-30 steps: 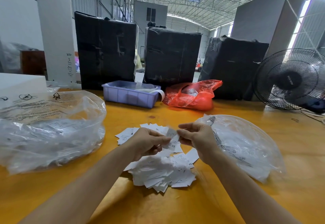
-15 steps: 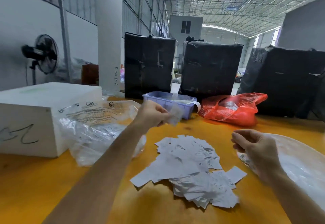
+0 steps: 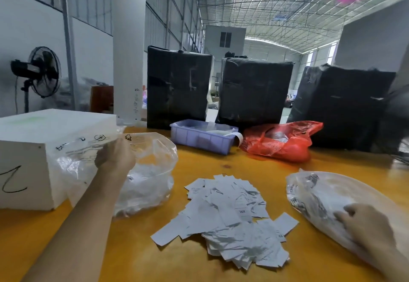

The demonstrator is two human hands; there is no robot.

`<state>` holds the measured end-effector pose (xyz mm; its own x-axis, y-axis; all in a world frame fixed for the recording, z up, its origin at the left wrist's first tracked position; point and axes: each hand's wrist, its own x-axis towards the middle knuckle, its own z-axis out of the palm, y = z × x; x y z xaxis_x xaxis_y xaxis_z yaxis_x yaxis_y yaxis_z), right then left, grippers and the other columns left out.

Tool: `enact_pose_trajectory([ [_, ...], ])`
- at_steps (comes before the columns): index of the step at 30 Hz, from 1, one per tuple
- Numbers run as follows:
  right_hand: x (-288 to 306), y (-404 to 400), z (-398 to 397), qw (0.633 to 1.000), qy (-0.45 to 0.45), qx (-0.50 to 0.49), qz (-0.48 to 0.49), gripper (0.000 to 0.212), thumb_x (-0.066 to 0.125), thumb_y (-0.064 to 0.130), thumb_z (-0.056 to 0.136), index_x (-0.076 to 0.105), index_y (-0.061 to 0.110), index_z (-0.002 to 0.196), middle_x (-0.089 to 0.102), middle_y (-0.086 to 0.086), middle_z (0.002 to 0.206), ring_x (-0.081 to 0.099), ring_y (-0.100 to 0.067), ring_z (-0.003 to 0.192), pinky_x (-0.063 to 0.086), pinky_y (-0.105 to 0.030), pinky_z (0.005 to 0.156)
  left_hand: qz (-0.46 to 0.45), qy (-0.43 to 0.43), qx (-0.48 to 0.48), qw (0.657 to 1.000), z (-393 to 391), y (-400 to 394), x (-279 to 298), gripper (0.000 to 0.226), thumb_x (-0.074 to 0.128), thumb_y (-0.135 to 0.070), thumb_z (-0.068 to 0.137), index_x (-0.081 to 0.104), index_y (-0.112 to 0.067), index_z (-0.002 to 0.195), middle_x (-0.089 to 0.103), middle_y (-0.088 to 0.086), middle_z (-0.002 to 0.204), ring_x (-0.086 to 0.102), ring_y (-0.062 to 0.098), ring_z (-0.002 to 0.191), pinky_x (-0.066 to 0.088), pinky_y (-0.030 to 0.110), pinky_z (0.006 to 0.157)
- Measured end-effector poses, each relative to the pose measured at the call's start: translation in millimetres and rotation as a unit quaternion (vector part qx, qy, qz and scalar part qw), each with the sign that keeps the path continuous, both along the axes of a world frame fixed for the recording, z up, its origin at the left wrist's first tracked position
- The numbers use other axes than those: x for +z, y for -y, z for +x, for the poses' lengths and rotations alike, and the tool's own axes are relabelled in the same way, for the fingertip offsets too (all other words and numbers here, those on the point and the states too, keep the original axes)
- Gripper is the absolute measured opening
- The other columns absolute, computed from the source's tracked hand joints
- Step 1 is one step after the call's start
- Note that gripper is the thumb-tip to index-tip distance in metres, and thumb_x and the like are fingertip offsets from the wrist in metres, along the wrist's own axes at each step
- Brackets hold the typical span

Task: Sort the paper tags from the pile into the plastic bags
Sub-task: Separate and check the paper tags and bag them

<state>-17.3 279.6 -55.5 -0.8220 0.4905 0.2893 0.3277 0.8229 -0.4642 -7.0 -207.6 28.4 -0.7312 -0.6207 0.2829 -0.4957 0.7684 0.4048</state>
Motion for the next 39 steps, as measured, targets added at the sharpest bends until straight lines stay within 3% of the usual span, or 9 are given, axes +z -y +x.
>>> enact_pose_trajectory([
  [4,7,7,9,0.996,-0.077,0.023,-0.041,0.011,0.069,0.016,0.083,0.075,0.010,0.076,0.071,-0.009,0.083,0.062,-0.031,0.081,0.046,-0.031,0.067,-0.023,-0.030,-0.026,0.999,-22,-9,1,0.033,0.066,-0.023,0.085,0.059,-0.001,0.110,0.055,0.016,0.091,0.055,0.033,0.083,0.045,0.036,0.068],
  [7,6,2,7,0.991,-0.114,0.006,-0.065,0.030,0.059,0.008,0.086,0.062,0.010,0.056,0.063,-0.014,0.067,0.060,-0.033,0.073,0.042,-0.034,0.062,-0.037,-0.004,-0.124,0.992,-45,-31,3,0.033,0.063,-0.024,0.086,0.060,-0.002,0.110,0.058,0.021,0.099,0.058,0.037,0.091,0.051,0.046,0.084],
  [15,15,7,9,0.932,-0.346,-0.008,-0.112,0.013,0.066,0.012,0.086,0.067,0.000,0.082,0.069,-0.018,0.083,0.062,-0.035,0.080,0.043,-0.033,0.066,-0.143,-0.218,-0.235,0.936,0,-127,12,0.034,0.072,-0.013,0.077,0.064,0.002,0.107,0.058,0.026,0.100,0.055,0.045,0.091,0.047,0.049,0.072],
  [18,31,27,14,0.870,-0.372,0.095,-0.309,0.012,0.061,0.014,0.091,0.060,0.005,0.083,0.069,-0.013,0.075,0.066,-0.024,0.063,0.049,-0.029,0.054,-0.056,-0.211,-0.368,0.904,12,-159,7,0.034,0.071,-0.015,0.081,0.065,-0.002,0.113,0.064,0.018,0.111,0.059,0.033,0.099,0.049,0.040,0.084],
  [22,51,79,22,0.754,-0.241,0.255,-0.555,0.016,0.055,0.014,0.094,0.060,0.001,0.084,0.068,-0.007,0.063,0.058,-0.011,0.047,0.047,-0.020,0.044,0.175,-0.101,-0.515,0.833,24,-190,-6,0.037,0.069,-0.034,0.082,0.062,-0.016,0.115,0.067,-0.003,0.106,0.062,0.005,0.086,0.047,0.013,0.068],
  [25,55,118,30,0.708,-0.100,0.341,-0.610,0.018,0.057,0.016,0.092,0.057,0.002,0.080,0.062,-0.004,0.056,0.053,-0.009,0.043,0.044,-0.017,0.043,0.396,-0.002,-0.541,0.742,25,-197,-13,0.065,0.075,-0.044,0.062,0.051,-0.024,0.119,0.069,-0.001,0.103,0.069,0.010,0.087,0.054,0.020,0.069],
  [28,53,141,37,0.679,-0.040,0.366,-0.635,0.018,0.058,0.014,0.091,0.057,0.003,0.077,0.057,-0.004,0.052,0.051,-0.008,0.039,0.042,-0.015,0.039,0.485,0.006,-0.510,0.710,22,-194,-17,0.057,0.076,-0.036,0.064,0.057,-0.017,0.114,0.072,0.004,0.099,0.071,0.014,0.084,0.054,0.021,0.067],
  [32,49,148,39,0.689,-0.007,0.360,-0.629,0.025,0.054,0.023,0.094,0.058,0.001,0.083,0.063,-0.009,0.056,0.053,-0.010,0.040,0.042,-0.015,0.039,0.544,-0.037,-0.431,0.719,15,-189,-25,0.021,0.068,-0.021,0.083,0.071,-0.002,0.092,0.073,0.010,0.084,0.067,0.011,0.066,0.051,0.018,0.059],
  [39,42,134,33,0.792,0.043,0.378,-0.477,0.061,0.054,0.065,0.069,0.066,0.016,0.105,0.073,0.001,0.095,0.070,-0.014,0.082,0.052,-0.026,0.069,0.509,-0.031,-0.405,0.759,10,-179,-33,0.020,0.077,-0.023,0.074,0.074,-0.003,0.074,0.074,0.005,0.070,0.060,0.003,0.049,0.047,0.013,0.048],
])
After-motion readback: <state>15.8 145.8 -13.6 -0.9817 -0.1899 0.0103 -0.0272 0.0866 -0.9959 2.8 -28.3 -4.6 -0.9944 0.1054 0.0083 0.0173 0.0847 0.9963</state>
